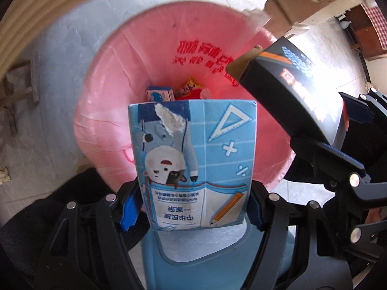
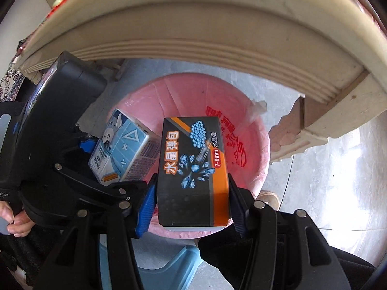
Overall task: Collect trash
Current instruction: 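Carry the notebook box with the left tool while the right tool carries the black box over the bin, then open the left tool over the bin while the right tool releases the black box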
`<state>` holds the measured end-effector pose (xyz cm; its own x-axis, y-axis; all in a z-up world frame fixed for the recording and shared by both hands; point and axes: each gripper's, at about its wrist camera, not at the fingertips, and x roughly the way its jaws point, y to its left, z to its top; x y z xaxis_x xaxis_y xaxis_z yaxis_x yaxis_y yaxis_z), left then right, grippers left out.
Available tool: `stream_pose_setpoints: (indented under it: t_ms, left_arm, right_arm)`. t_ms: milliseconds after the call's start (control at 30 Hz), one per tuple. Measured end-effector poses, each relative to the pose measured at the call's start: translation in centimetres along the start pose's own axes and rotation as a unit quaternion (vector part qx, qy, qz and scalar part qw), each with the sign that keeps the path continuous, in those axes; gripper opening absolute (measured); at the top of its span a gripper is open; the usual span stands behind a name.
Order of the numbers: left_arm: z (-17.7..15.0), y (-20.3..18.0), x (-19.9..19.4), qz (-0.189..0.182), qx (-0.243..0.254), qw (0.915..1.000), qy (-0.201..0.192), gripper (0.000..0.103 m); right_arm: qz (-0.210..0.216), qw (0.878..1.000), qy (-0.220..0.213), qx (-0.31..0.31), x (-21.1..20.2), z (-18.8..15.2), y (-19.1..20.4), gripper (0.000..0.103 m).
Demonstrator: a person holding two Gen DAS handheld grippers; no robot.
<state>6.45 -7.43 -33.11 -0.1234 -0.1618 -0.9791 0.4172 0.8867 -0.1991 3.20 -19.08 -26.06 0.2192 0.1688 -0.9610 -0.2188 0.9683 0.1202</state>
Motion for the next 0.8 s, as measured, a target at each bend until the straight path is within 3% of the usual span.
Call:
stream_pose_setpoints:
  t_ms: [400,733,800]
  left_arm:
    - [1.4,2.5,2.8,-0.031,-0.064,0.9971,0.028,0.069]
    - [1.2,2.5,2.4,-0.027,-0.068,0.9968,0.031,0.069]
    - [1.2,2.5,2.2,-0.025,-0.07,0.9968,0.031,0.07]
  right_arm:
    - [-0.007,0.999,0.041,0.017,3.8,0.7,-1.0,0.052]
    - [-0.004,0.999,0.044,0.013,5.3,0.9,-0.9,0.053]
    - [-0.009,0.999,0.042,0.013,5.3,0.9,-1.0,0.068]
